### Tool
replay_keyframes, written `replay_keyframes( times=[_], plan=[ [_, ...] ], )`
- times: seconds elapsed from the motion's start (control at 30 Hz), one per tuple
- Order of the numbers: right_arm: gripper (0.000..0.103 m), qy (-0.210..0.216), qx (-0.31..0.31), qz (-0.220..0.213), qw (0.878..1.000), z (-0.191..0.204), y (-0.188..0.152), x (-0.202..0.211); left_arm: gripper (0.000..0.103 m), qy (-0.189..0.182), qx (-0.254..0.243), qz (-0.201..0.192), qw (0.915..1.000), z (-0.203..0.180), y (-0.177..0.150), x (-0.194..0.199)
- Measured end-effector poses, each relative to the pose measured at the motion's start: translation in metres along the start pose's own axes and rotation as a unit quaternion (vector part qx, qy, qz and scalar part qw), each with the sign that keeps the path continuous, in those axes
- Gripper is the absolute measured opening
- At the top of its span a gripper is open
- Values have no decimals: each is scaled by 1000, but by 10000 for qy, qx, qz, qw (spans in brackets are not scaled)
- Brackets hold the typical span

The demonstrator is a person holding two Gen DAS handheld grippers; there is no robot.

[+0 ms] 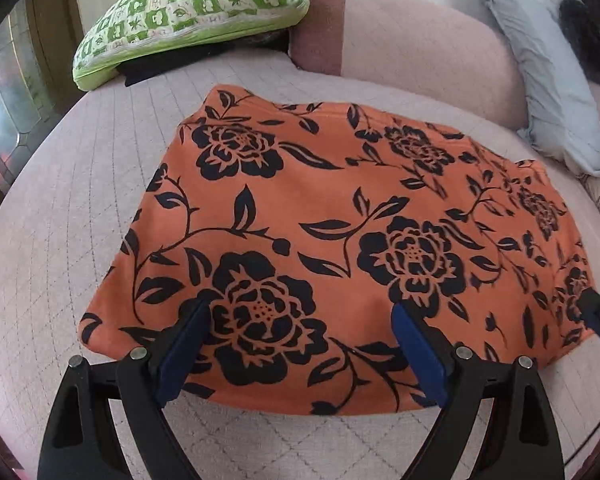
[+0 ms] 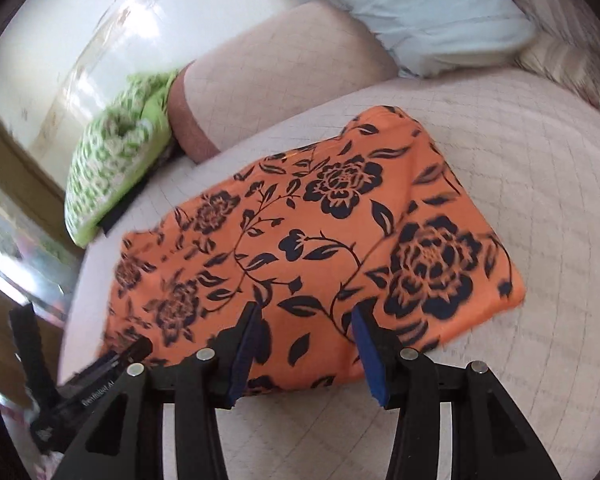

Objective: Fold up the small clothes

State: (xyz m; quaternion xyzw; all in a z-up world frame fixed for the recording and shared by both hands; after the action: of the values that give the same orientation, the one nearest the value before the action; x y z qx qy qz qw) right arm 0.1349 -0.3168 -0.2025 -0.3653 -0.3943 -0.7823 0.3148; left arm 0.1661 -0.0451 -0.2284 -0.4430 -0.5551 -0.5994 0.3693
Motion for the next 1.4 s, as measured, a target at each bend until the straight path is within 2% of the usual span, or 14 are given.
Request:
replay_keyframes(
  times=[0.1, 0.2, 0.3, 0.57, 0.67, 0.7, 0.73, 0.8, 0.9, 1.0, 1.13, 1.23, 1.33, 1.4],
  plan=[
    [51, -74, 119, -67, 9999, 0, 7, -10, 95, 348, -58, 153, 9993, -7, 3, -17],
    [51, -276, 110, 28, 9996, -9, 11, -22, 102, 550, -99, 15, 9984, -13, 9, -24],
    [51, -500, 0, 403, 9979, -23, 14, -44, 103, 374, 24, 44, 9993, -10, 15, -29],
    [64, -614, 309, 317, 9971, -14, 9, -48, 103, 354, -107, -95, 9993, -9, 8, -27],
    [64, -768, 310, 273, 9962, -9, 7, -45, 103, 115, -315, 178, 9993, -5, 4, -15],
    [64, -759, 224, 196, 9967, -10, 7, -42, 103, -12, -205, 171, 9996, 1, 3, -7],
    [64, -737, 124, 58, 9972, -10, 7, -37, 103, -56, 33, -31, 10000, 12, 1, 6],
    [64, -638, 75, -344, 9973, -5, 5, -24, 103, 122, 507, -351, 9980, 34, -8, 27],
    [63, -601, 414, -805, 9941, 15, -2, -10, 103, 430, 1267, -276, 9906, 70, -28, 41],
    [63, -367, 728, -847, 9931, 39, -10, -12, 103, 685, 1814, -171, 9809, 96, -54, 44],
    [63, -266, 822, -282, 9959, 57, -18, -41, 103, 86, 2299, 127, 9731, 118, -71, 34],
    [63, -568, 926, 373, 9934, 62, -22, -70, 102, -12, 2129, 308, 9766, 114, -65, 25],
    [63, -807, 1222, 338, 9886, 70, -24, -70, 93, -355, 1980, 225, 9793, 109, -51, 19],
    [63, -730, 1171, 353, 9898, 68, -24, -70, 87, -610, 2036, 258, 9768, 110, -43, 11]
  ],
)
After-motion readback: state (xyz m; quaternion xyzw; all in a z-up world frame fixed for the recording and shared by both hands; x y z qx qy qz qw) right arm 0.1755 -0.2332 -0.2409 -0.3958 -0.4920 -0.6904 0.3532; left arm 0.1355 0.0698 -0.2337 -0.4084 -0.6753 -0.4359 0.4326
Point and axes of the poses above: each gripper's, at about its wrist camera, not at the fingertips, and x roughly against the way its jaws point, z to its left, y to its top, the point moved 1 cm from there along -x, roughly the way its jaws point, and after that the axes turned 11 degrees about z, right-handed, at the moved point
